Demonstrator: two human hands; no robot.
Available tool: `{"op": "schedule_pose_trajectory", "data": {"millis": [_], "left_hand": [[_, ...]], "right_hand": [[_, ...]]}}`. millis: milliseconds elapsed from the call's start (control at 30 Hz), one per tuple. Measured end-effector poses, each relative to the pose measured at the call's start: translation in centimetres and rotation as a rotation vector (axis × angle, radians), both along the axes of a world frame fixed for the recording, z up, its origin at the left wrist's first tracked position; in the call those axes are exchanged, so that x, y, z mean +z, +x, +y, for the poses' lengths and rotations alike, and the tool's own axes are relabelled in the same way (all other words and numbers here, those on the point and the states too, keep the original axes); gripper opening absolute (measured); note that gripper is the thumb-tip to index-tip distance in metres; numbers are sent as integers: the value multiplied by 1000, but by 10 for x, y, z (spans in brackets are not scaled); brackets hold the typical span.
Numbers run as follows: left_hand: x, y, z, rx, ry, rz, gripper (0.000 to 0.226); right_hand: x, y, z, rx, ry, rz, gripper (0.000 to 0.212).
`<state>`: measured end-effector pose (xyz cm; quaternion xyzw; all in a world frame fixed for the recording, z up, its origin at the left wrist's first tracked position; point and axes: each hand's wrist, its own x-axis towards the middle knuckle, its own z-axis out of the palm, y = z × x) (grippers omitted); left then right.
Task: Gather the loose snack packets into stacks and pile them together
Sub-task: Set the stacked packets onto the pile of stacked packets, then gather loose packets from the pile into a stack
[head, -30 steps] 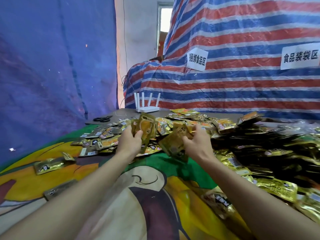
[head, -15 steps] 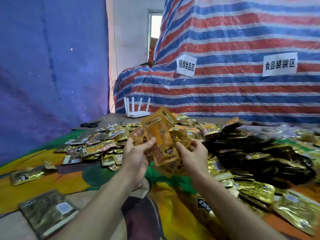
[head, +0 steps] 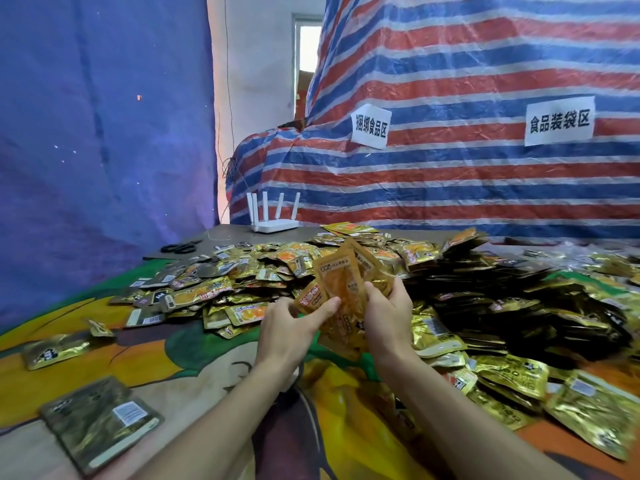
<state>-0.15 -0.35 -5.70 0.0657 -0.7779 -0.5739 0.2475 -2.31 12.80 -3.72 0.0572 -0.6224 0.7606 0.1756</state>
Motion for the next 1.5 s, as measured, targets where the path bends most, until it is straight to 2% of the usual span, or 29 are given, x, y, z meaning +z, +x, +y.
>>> {"op": "schedule_pose_trajectory", "data": {"millis": [67,100,133,233,300,333,400,467,500,600,700,800,867,933,1033,1167,1233,1300,1433,1500], "left_hand": [[0,-2,-2,15,33,11,75],[1,-1,-3,-35,72,41,77],[1,-1,-2,-102,88,73,70],[-3,-1,-1,-195,-63,41,19],[-7,-2,-1,-166,-222,-36,39],[-7,-2,-1,-164,-232,-62,43],[-6,-2,0,-209,-115,-38,39],[-5,-2,2,-292,53,42,46],[-5,-2,2,-320,76,75,48],[-6,-1,4,-403,7,113,41],[-5,0,6,-435,-9,116,40],[-5,0,10,-436,-8,99,37],[-7,0,11,-442,-46,104,34],[-6,1,11,-446,-75,180,34],[-3,2,8,-469,-47,271,45],[-5,3,11,-577,58,233,38],[-5,4,12,-561,102,203,31],[-4,6,14,-499,124,182,28],[-1,11,15,-495,111,219,39],[0,14,14,-537,43,251,44]], "right_hand": [[-1,1,-1,-5,27,14,15],[-2,2,-2,-4,32,18,15],[-2,3,-3,-5,33,25,14],[-2,5,-5,-13,42,73,15],[-4,7,-6,43,49,106,20],[-6,8,-7,77,63,121,20],[-9,8,-10,111,119,131,18],[-11,7,-14,141,167,122,19],[-11,8,-16,155,179,116,23],[-11,8,-19,172,145,126,39],[-8,6,-19,164,22,122,53],[-5,4,-16,150,-28,50,46],[-2,4,-14,178,-7,-14,49],[1,6,-11,219,-22,-55,55],[4,7,-11,236,-38,-99,49],[3,10,-16,259,23,-105,46],[5,12,-14,260,68,-78,48],[9,15,-10,247,155,-47,41],[11,20,-4,207,288,-20,38],[10,26,0,174,375,16,40]]}}
